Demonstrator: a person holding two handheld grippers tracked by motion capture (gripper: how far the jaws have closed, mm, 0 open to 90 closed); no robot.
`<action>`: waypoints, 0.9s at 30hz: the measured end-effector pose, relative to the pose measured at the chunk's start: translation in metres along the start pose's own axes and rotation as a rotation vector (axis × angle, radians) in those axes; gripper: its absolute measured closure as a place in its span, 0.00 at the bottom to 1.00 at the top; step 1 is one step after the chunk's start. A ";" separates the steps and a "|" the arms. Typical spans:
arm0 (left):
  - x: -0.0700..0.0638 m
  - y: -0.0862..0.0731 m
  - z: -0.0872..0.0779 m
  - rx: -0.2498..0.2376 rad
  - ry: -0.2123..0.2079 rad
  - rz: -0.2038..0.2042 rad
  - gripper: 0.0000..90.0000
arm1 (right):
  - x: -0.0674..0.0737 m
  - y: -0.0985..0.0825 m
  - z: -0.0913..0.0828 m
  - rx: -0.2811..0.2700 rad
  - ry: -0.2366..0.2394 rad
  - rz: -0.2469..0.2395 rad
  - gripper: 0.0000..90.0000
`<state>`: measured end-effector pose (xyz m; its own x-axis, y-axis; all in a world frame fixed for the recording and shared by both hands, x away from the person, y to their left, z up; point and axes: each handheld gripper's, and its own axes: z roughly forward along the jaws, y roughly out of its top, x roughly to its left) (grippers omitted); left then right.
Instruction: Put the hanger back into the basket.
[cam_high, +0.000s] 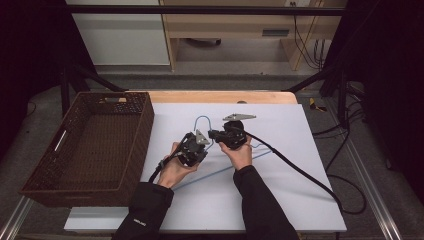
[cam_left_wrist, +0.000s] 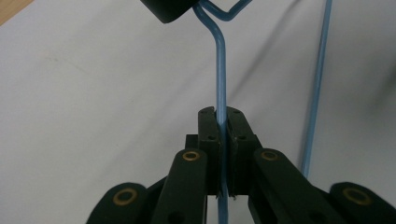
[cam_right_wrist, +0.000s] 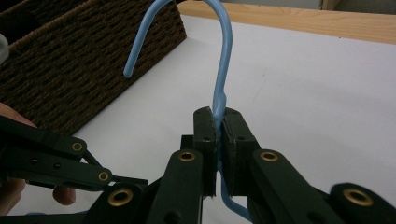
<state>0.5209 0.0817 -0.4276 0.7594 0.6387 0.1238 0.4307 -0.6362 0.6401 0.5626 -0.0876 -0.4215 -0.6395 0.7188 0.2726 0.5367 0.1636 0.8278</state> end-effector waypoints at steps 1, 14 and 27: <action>0.000 0.000 -0.001 0.002 -0.004 -0.002 0.97 | 0.000 0.000 -0.001 -0.002 0.000 -0.001 0.95; -0.007 0.006 -0.023 -0.049 -0.009 0.000 0.97 | 0.001 -0.006 -0.062 -0.081 -0.033 -0.067 0.61; -0.008 0.018 -0.053 -0.116 0.026 -0.010 0.97 | -0.014 -0.041 -0.152 -0.197 -0.093 -0.144 0.18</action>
<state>0.4967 0.0885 -0.3769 0.7420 0.6565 0.1358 0.3777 -0.5766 0.7245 0.4662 -0.2074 -0.3844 -0.6437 0.7579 0.1061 0.3199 0.1405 0.9370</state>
